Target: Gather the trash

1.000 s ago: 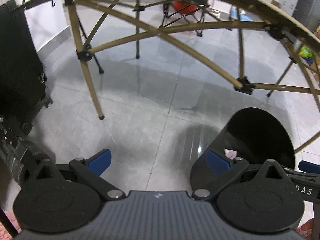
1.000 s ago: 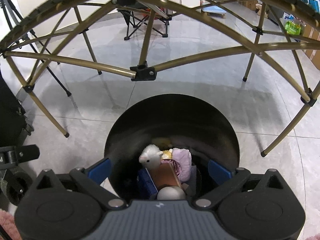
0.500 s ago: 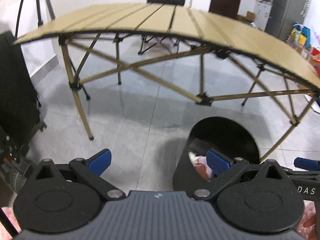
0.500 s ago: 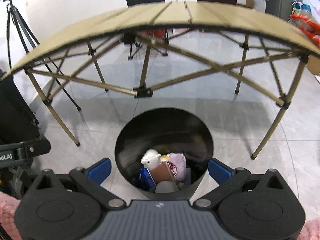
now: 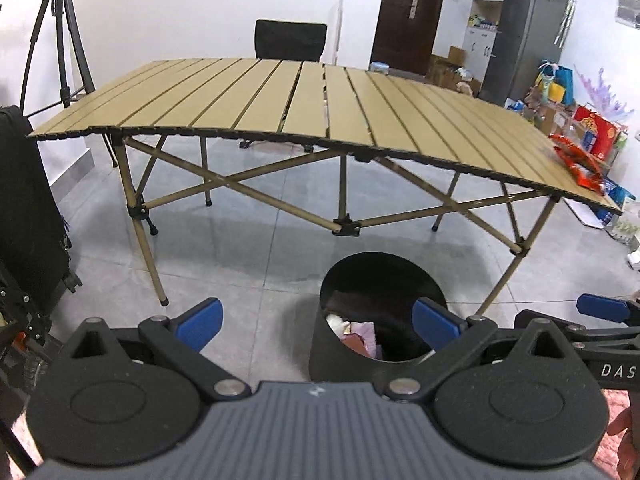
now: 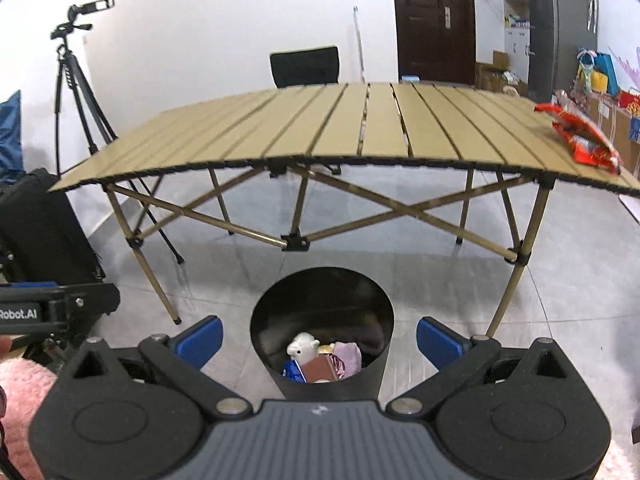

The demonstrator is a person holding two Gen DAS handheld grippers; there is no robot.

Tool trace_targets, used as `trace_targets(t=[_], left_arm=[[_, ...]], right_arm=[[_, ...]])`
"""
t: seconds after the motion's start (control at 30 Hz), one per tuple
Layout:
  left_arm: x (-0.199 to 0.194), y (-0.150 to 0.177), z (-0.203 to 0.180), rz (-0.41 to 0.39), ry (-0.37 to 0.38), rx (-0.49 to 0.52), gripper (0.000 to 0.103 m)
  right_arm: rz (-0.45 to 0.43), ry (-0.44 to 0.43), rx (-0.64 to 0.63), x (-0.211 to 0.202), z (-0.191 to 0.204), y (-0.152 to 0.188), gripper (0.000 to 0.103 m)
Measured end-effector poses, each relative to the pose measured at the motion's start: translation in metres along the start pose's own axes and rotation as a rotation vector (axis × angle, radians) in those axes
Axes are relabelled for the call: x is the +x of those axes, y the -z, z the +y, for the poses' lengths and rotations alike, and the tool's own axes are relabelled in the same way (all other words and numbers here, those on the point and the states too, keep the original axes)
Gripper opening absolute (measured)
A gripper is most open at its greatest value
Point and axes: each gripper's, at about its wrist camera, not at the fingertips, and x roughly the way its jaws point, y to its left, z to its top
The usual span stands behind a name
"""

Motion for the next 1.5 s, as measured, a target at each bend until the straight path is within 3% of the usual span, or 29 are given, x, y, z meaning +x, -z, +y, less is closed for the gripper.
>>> trace_targets(t=[0.47,1.5], left_arm=[[-0.043,0.020,-0.002,-0.037,0.002,0.007,0.103],[-0.055,0.026,-0.002,-0.055,0.012,0.015,0.103]], right_arm=[[-0.032,-0.011,-0.025,-0.054,0.005,0.012,0.103],[-0.038,-0.011,-0.027,-0.065,0.005,0.022,0.103]])
